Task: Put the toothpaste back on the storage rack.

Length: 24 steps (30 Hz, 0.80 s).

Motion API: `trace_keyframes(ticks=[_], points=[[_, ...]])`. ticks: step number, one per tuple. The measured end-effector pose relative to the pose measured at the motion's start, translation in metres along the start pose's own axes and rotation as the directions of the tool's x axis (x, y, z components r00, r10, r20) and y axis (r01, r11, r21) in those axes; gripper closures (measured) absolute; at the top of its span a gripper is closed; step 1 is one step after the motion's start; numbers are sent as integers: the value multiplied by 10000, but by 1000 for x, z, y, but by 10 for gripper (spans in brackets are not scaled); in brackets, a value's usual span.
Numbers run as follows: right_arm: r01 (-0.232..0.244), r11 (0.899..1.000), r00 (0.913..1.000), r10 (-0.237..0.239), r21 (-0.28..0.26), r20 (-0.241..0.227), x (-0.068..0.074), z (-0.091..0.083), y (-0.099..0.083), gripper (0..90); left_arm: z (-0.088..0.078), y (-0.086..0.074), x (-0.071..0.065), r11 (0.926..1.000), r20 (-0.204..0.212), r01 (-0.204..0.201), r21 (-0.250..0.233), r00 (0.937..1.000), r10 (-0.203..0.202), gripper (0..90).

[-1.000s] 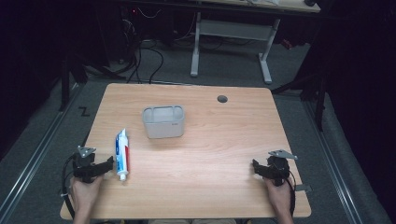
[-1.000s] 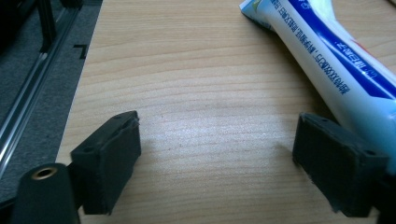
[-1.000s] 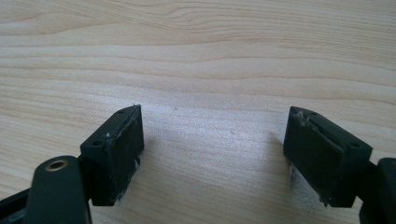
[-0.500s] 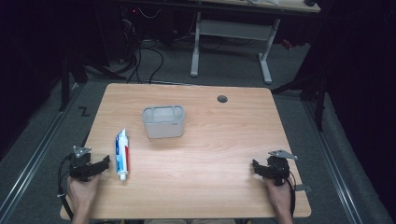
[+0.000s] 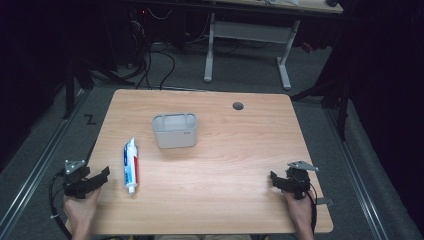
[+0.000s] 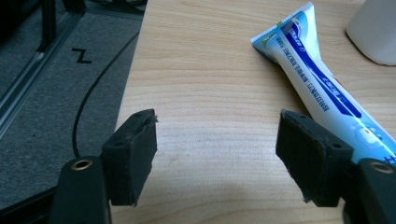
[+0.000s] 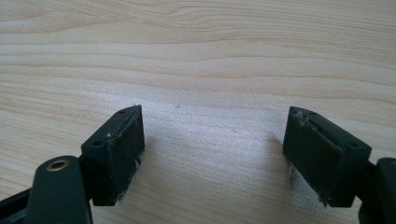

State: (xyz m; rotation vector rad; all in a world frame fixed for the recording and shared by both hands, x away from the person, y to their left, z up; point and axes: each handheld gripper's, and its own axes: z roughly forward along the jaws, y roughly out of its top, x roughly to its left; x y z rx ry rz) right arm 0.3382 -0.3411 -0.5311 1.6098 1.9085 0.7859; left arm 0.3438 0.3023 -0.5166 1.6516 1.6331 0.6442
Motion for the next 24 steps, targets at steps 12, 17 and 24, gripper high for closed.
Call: trace_keyframes(ticks=[12, 17, 24], points=[[24, 10000, 10000, -24, 1, -39, 1, -1, -1, 207, -32, -1, 0, 9981, 463, 238, -566, 9987, -211, 304], [24, 10000, 10000, -24, 25, -33, 1, -2, -1, 208, -47, 3, -8, 9970, 492, -156, -752, 9986, 193, 307], [33, 10000, 10000, -32, 27, -57, 1, -2, -1, 208, -57, 4, -24, 9978, 689, -525, -410, 9961, 553, 317]])
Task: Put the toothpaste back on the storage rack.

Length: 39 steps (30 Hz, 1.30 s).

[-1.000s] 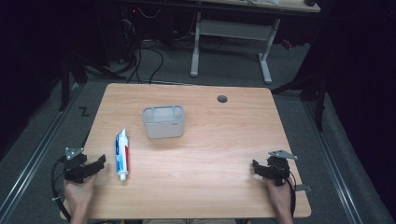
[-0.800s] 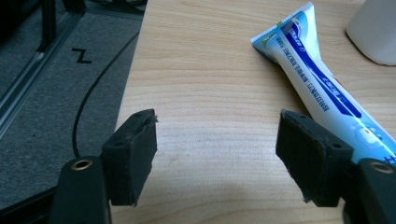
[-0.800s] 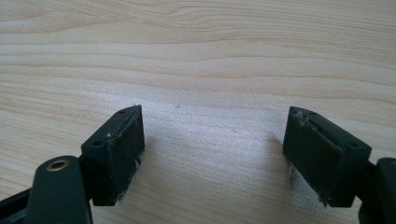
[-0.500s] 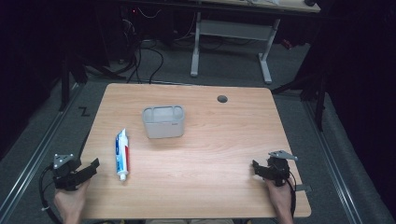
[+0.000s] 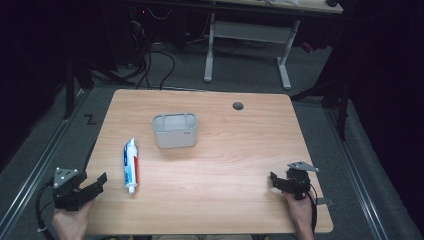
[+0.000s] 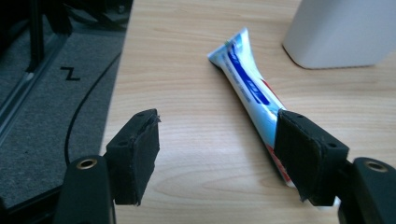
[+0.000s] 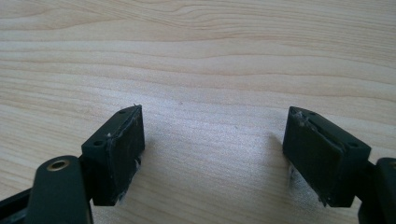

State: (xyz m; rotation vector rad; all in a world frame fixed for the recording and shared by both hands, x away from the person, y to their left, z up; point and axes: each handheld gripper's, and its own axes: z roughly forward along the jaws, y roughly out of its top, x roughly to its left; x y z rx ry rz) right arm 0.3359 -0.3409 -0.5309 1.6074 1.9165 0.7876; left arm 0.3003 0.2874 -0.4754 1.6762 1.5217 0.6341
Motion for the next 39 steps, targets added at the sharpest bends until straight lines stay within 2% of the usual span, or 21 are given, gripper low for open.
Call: trace_keyframes(ticks=[3, 5, 6, 10, 13, 16, 19, 23, 27, 30, 34, 36, 39], points=[[22, 10000, 10000, -22, -3, -7, 0, 0, 0, 208, 0, 4, -7, 9988, -9, -117, 483, 9999, 117, 336], [22, 10000, 10000, -22, 3, -6, 0, 0, 0, 208, 0, 6, -14, 9965, -226, -391, 737, 9989, 409, 372], [23, 10000, 10000, -23, -2, -5, 0, 0, 0, 208, 1, 7, -17, 9955, -194, -453, 829, 9987, 471, 380], [23, 10000, 10000, -23, -14, -12, 0, 0, 0, 208, 3, 14, -28, 9929, -51, -689, 969, 9976, 697, 390], [36, 10000, 10000, -36, -21, -30, 0, 0, 0, 211, 7, 21, -35, 9887, -8, -1014, 1107, 9948, 1021, 388], [39, 10000, 10000, -39, -19, -33, 0, 0, 0, 211, 15, 29, -42, 9846, 116, -1144, 1323, 9934, 1139, 381], [42, 10000, 10000, -42, -19, -35, 0, 0, 0, 211, 26, 37, -47, 9743, 119, -1344, 1807, 9908, 1345, 385], [47, 10000, 10000, -47, -20, -42, 0, 0, 0, 213, 39, 48, -52, 9661, 401, -1434, 2147, 9896, 1380, 396], [82, 10000, 9999, -82, -23, -79, 0, 0, 0, 213, 50, 59, -57, 9598, 363, -1541, 2345, 9881, 1498, 405], [87, 10000, 9999, -88, -24, -86, 0, 0, 0, 214, 60, 66, -61, 9428, 15, -1900, 2740, 9804, 1971, 430], [115, 9999, 9999, -115, -31, -89, 0, 0, 0, 213, 73, 74, -59, 9357, 94, -1771, 3052, 9831, 1830, 438], [120, 9999, 9999, -121, -33, -90, 0, 0, 0, 213, 78, 79, -55, 9381, 121, -1554, 3096, 9871, 1595, 441], [123, 9999, 9999, -123, -33, -90, 0, 0, 0, 214, 87, 84, -52, 9358, 71, -1434, 3219, 9888, 1491, 438]])
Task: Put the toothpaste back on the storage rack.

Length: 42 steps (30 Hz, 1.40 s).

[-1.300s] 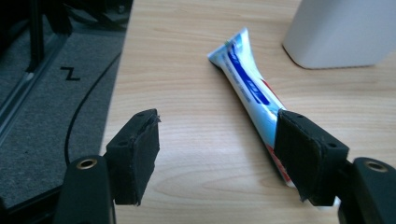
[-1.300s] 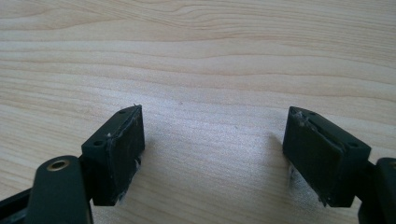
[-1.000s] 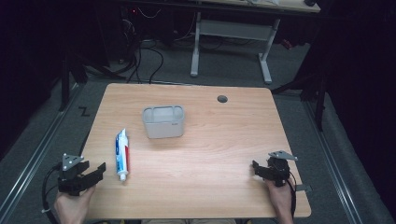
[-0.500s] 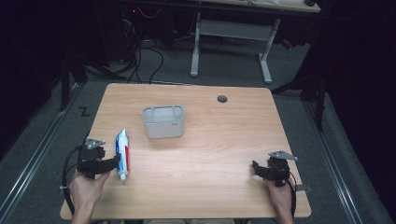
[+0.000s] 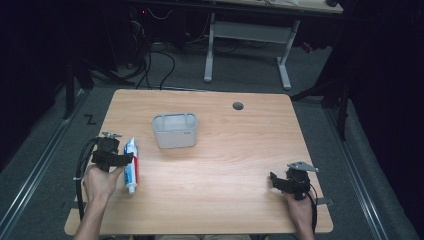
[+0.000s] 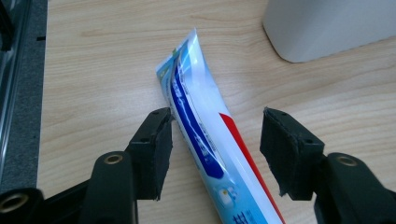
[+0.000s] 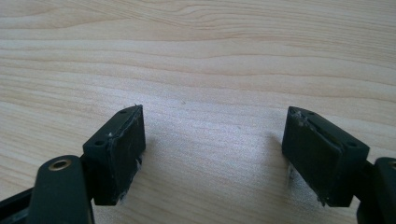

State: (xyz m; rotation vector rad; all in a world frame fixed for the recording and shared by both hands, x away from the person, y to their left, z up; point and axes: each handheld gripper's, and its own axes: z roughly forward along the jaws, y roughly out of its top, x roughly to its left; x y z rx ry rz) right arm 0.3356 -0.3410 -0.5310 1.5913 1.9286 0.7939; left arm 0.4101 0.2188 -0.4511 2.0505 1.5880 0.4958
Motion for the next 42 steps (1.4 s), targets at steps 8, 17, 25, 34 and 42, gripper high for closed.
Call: trace_keyframes(ticks=[8, 17, 25, 34, 42], points=[[-7, 10000, 10000, 7, 6, 4, 0, 0, 0, 213, 22, 9, 6, 9988, -31, 247, 429, 9997, -246, 403], [-24, 10000, 10000, 24, 23, 18, 0, 0, 0, 213, 38, 13, 11, 9957, 28, 578, 721, 9983, -581, 351], [-55, 10000, 10000, 55, 12, 45, 0, 0, 0, 213, 51, 16, 10, 9924, 248, 749, 973, 9967, -776, 347], [-113, 9999, 9999, 113, 14, 36, 1, 0, 0, 212, 56, 17, 9, 9917, 64, 814, 993, 9966, -825, 366], [-99, 9999, 10000, 99, 30, 0, 0, -1, 0, 213, 59, 24, 3, 9848, -601, 519, 1660, 9973, -425, 374]])
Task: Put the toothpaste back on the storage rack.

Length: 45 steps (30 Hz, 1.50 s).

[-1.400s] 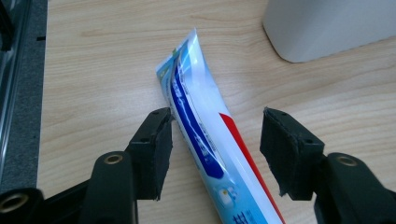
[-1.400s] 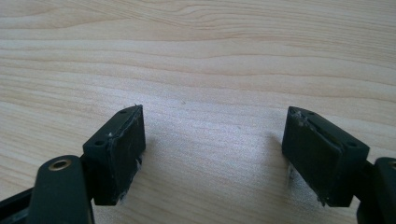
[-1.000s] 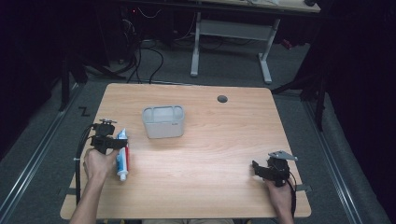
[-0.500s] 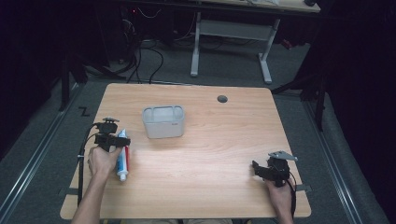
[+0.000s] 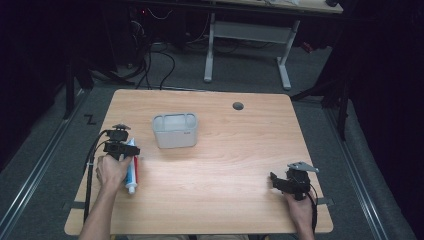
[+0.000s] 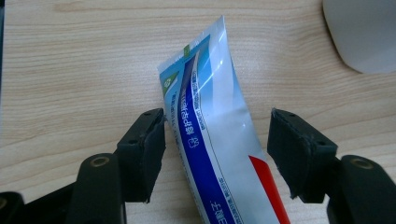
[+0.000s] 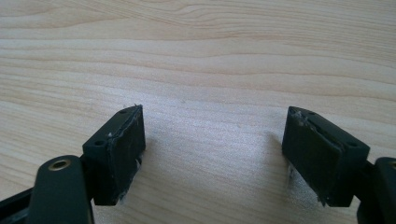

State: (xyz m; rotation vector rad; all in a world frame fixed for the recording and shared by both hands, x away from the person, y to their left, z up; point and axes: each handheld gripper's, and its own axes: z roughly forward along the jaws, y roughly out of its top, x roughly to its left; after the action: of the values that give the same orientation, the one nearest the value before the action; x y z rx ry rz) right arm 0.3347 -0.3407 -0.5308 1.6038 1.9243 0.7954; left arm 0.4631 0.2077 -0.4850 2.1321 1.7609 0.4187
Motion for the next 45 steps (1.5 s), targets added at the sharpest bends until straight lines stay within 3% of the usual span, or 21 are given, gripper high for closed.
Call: trace_keyframes(ticks=[3, 6, 19, 27, 29, 36, 40, 45], points=[[47, 10000, 10000, -47, -28, -30, 0, 0, 0, 214, 2, 0, -2, 9997, -87, -145, 185, 9999, 147, 376], [83, 10000, 9999, -83, -3, -64, 0, 0, 0, 214, 5, 1, -1, 9997, -49, -8, 256, 10000, 9, 391], [105, 9999, 9999, -105, -11, -77, 0, 0, 0, 213, 9, 3, 11, 9980, 590, 509, 380, 9968, -531, 438], [96, 10000, 9999, -96, -10, -55, 1, 0, 0, 213, 19, 5, 8, 9949, 885, 681, 747, 9933, -746, 489], [91, 10000, 9999, -91, -10, -50, 1, 0, 0, 213, 20, 5, 5, 9960, 596, 516, 729, 9966, -560, 508], [88, 10000, 10000, -88, -11, -47, 1, 0, 0, 214, 20, 5, 1, 9972, 674, 397, 627, 9968, -440, 577], [91, 10000, 9999, -91, -13, -50, 1, 0, 0, 213, 19, 5, 2, 9977, 1066, 244, 637, 9938, -311, 620], [86, 10000, 10000, -86, -9, -42, 1, 0, 0, 213, 11, 4, 3, 9999, 1380, -34, 103, 9904, 19, 695]])
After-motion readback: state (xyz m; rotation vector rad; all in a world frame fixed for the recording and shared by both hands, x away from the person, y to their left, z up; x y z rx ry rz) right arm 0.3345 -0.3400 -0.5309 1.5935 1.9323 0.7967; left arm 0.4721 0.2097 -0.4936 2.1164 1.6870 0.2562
